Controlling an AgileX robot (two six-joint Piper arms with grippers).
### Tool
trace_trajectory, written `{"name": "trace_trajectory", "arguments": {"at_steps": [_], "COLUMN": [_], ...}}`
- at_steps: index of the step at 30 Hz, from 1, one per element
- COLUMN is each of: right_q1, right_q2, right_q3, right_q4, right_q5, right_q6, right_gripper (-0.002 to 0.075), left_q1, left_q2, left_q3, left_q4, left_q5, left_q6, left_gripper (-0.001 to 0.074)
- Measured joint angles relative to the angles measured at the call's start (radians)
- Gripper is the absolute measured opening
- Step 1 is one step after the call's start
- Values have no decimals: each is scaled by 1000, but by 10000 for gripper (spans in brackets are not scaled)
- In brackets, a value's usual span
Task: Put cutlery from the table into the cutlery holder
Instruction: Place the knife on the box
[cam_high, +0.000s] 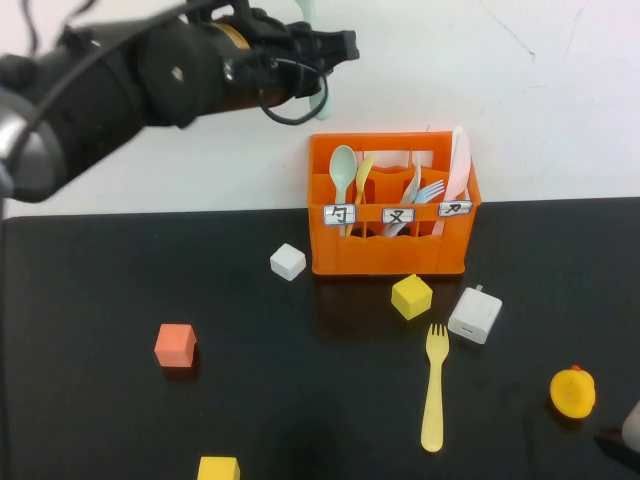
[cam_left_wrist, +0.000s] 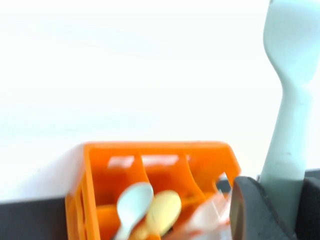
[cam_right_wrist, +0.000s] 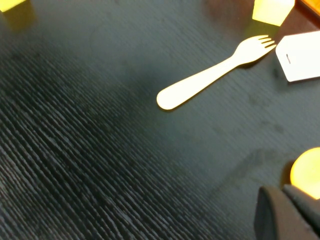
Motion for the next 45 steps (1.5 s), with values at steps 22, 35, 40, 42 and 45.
{"name": "trace_trajectory", "arguments": {"at_steps": [22,35,40,42,45], "right_q1": [0,0,0,0,0], "right_q2": [10,10,10,10,10], "right_q3": [0,0,0,0,0], "right_q4": [0,0,0,0,0], "right_q5": [0,26,37,47,68], "right_q6": [-2,-2,-2,-2,-2], "right_gripper": [-2,-2,-2,-2,-2], "left_q1": [-165,-228,-228,-228,-228], "left_q2": [309,418,426,430,430], "left_q3": [0,0,0,0,0], "left_q4": [197,327,329,329,329], "left_q5": [-670,-804,-828,-833,-834], "left_q6": [2,2,2,3,3], "left_gripper": [150,150,150,150,150]}}
